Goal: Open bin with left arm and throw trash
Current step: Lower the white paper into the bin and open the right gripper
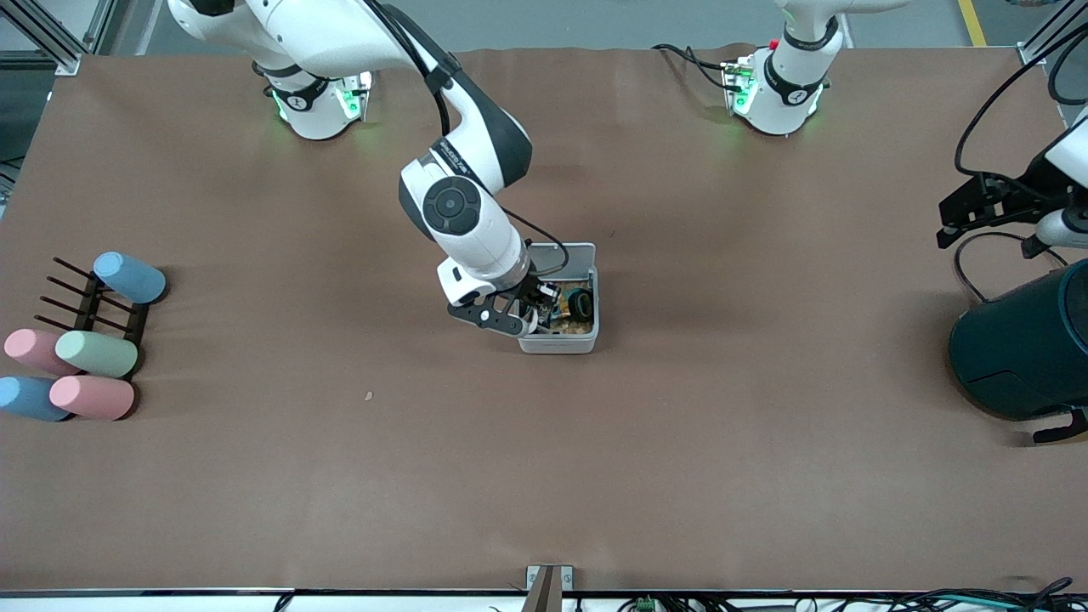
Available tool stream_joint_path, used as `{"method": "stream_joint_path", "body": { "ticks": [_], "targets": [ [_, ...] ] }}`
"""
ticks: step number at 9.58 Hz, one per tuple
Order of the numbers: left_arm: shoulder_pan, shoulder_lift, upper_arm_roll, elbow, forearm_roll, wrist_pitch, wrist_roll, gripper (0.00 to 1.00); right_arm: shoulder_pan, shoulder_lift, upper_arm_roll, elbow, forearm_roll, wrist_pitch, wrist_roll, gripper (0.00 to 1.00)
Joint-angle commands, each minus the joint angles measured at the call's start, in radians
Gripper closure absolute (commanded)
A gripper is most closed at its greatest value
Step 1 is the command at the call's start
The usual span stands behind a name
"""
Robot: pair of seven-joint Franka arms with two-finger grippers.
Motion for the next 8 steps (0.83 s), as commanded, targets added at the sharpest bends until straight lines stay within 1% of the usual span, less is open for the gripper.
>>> {"method": "stream_joint_path", "body": {
  "ticks": [1,3,4,5,6,7,8],
  "targets": [
    [-0.015,-0.056,0.008,-0.050,-0.015,0.017,-0.013,0.00,0.023,0.021,-0.004,0.013,0.000,-0.013,0.014,0.98],
    [-0.019,-0.056,0.011,-0.046,-0.015,0.009,-0.020,0.00,0.032,0.035,-0.004,0.015,0.004,-0.018,0.019,0.93],
    [-0.027,-0.056,0.022,-0.045,-0.015,0.000,-0.027,0.00,0.038,0.035,-0.004,0.013,0.004,-0.019,0.019,0.75],
    [-0.027,-0.057,0.025,-0.045,-0.015,-0.013,-0.033,0.00,0.035,0.035,-0.004,0.012,0.003,-0.022,0.010,0.36],
    [-0.033,-0.054,0.025,-0.042,-0.014,-0.016,-0.037,0.00,0.026,0.033,-0.004,0.019,0.003,-0.053,0.008,0.18],
    [-0.041,-0.047,0.028,-0.031,-0.014,-0.017,-0.039,0.00,0.026,0.029,-0.004,0.022,0.007,-0.062,0.013,0.13],
    [-0.054,-0.042,0.047,-0.028,-0.012,-0.022,-0.039,0.00,0.022,0.024,-0.004,0.022,0.009,-0.071,0.013,0.12]
  ]
}}
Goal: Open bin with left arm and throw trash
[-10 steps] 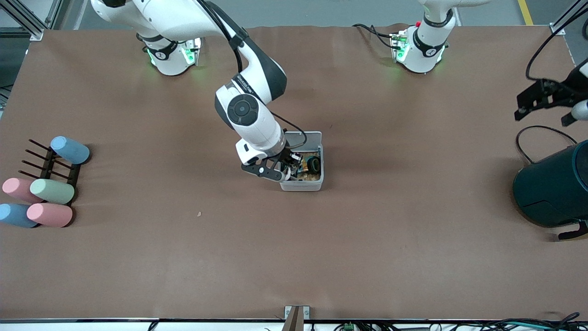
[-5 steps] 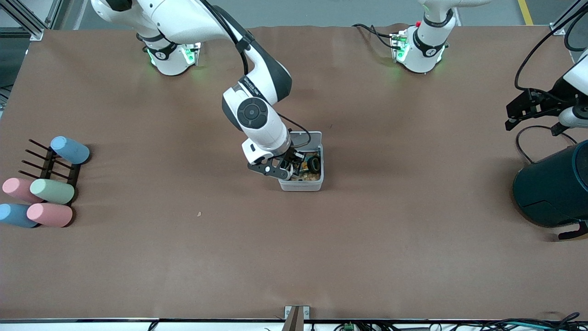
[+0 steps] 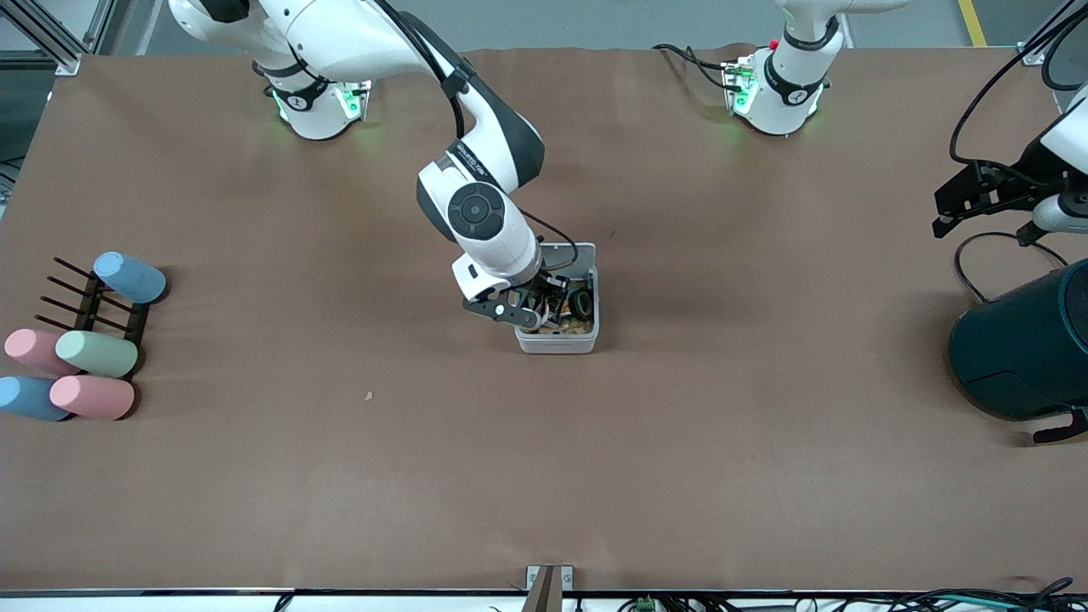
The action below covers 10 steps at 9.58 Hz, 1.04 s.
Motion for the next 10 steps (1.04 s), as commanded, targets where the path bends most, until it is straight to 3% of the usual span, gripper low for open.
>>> {"method": "stream_joint_path", "body": {
  "ticks": [1,4,5,7,9,10],
  "targets": [
    [-0.035,-0.012,0.033,-0.009,-0.012,-0.016,-0.010,0.00,-0.013,-0.003,-0.001,0.041,0.011,-0.052,0.014,0.11],
    [-0.017,0.024,0.032,0.013,-0.013,-0.019,-0.011,0.00,-0.033,-0.009,-0.001,0.101,0.013,-0.137,0.017,0.11],
    [-0.018,0.025,0.032,0.016,-0.013,-0.026,-0.011,0.00,-0.054,-0.062,-0.005,0.093,0.013,-0.186,0.018,0.14],
    [-0.017,0.025,0.030,0.016,-0.013,-0.026,-0.011,0.00,-0.211,-0.181,0.004,0.087,0.014,-0.360,-0.030,0.16],
    [-0.015,0.026,0.032,0.014,-0.012,-0.026,-0.011,0.00,-0.382,-0.316,-0.001,0.061,0.013,-0.593,-0.237,0.16],
    [-0.015,0.028,0.032,0.014,-0.013,-0.026,-0.013,0.00,-0.469,-0.392,-0.004,0.018,0.008,-0.641,-0.358,0.15]
  ]
}}
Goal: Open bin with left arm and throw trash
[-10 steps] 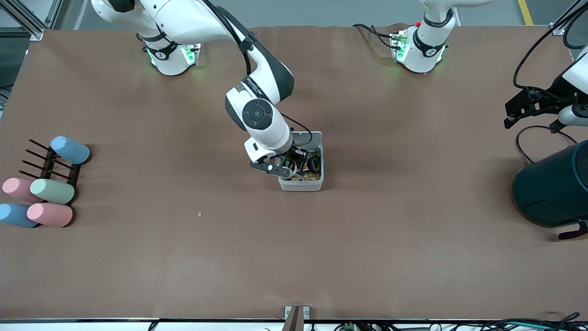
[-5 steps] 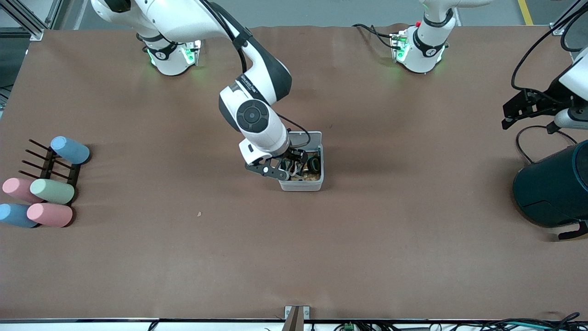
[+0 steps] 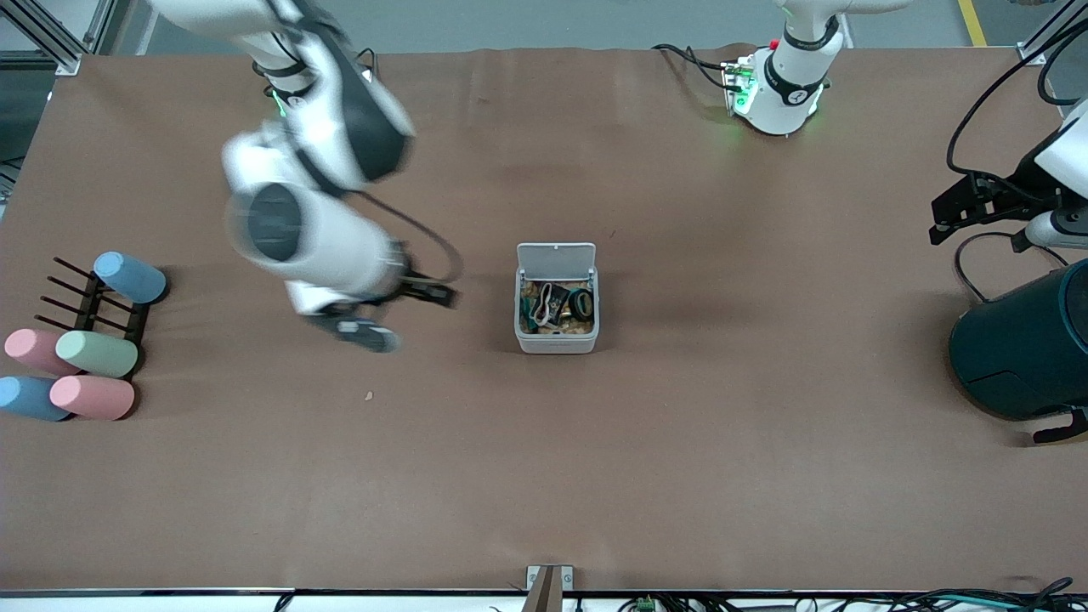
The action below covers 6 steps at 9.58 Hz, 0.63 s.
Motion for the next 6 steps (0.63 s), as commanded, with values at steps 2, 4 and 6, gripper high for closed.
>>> {"method": "stream_joint_path", "body": {
  "ticks": [2,4,6],
  "targets": [
    [-0.001,0.005,0.005,0.016,-0.013,-0.016,-0.011,0.00,-0.246,-0.252,0.018,-0.147,-0.019,-0.117,-0.339,0.01],
    [-0.001,0.016,0.004,0.023,-0.013,-0.015,-0.010,0.00,-0.299,-0.283,0.018,-0.131,-0.146,-0.184,-0.476,0.01],
    [-0.001,0.018,0.005,0.029,-0.012,-0.016,-0.010,0.00,-0.319,-0.282,0.018,-0.109,-0.174,-0.186,-0.518,0.00]
  ]
}}
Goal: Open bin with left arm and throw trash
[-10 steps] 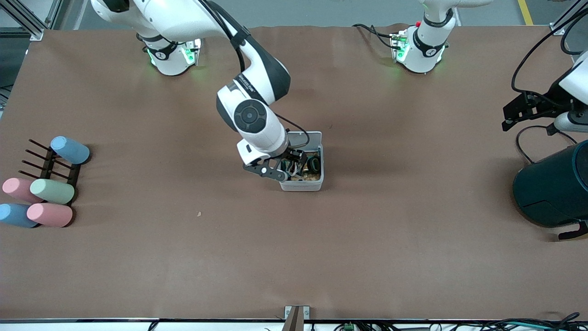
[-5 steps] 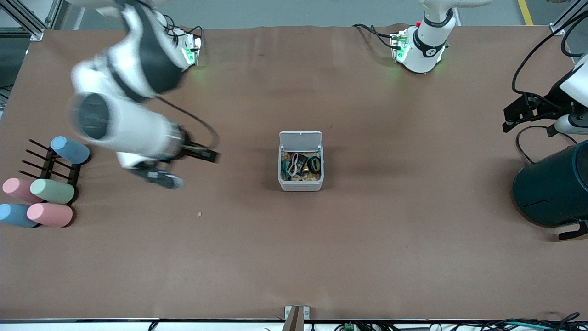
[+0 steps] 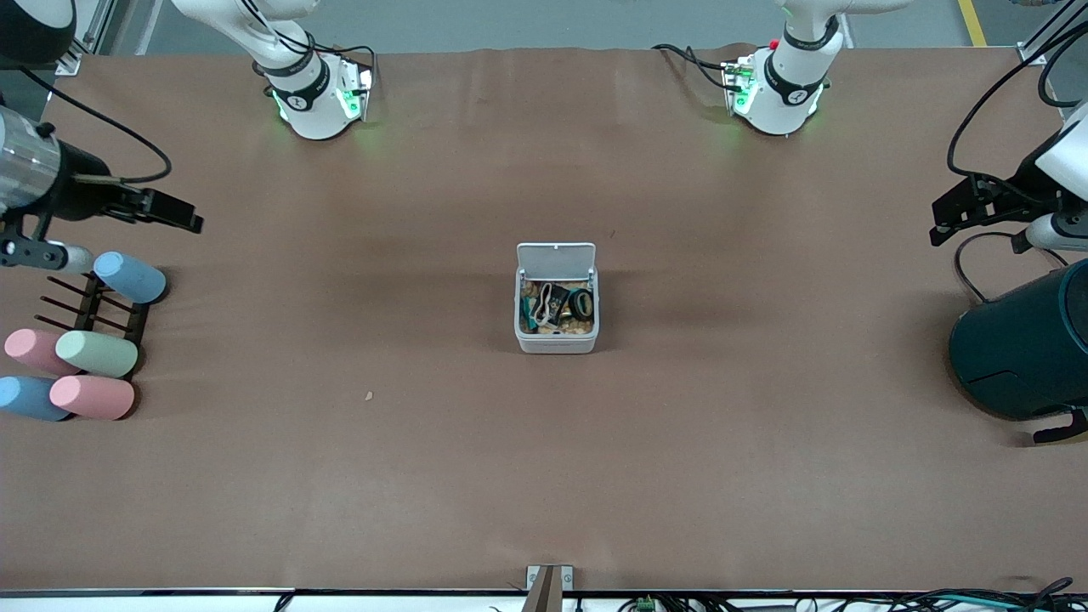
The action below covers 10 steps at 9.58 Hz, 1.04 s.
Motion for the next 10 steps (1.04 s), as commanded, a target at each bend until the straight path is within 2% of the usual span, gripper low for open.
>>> {"method": "stream_joint_path", "body": {
  "ticks": [1,4,5,10],
  "targets": [
    [-0.003,0.011,0.004,0.027,-0.007,-0.016,-0.010,0.00,-0.031,-0.011,0.020,-0.007,-0.022,0.008,-0.027,0.00],
    [-0.005,0.016,0.002,0.034,-0.006,-0.016,-0.010,0.00,-0.056,-0.081,0.018,-0.030,-0.031,-0.002,-0.067,0.00],
    [-0.003,0.016,0.004,0.034,-0.004,-0.016,-0.008,0.00,-0.057,-0.085,0.018,-0.031,-0.037,-0.008,-0.124,0.00],
    [-0.005,0.017,0.002,0.036,0.002,-0.016,-0.008,0.00,-0.059,-0.079,0.018,-0.019,-0.071,-0.001,-0.146,0.00]
  ]
}}
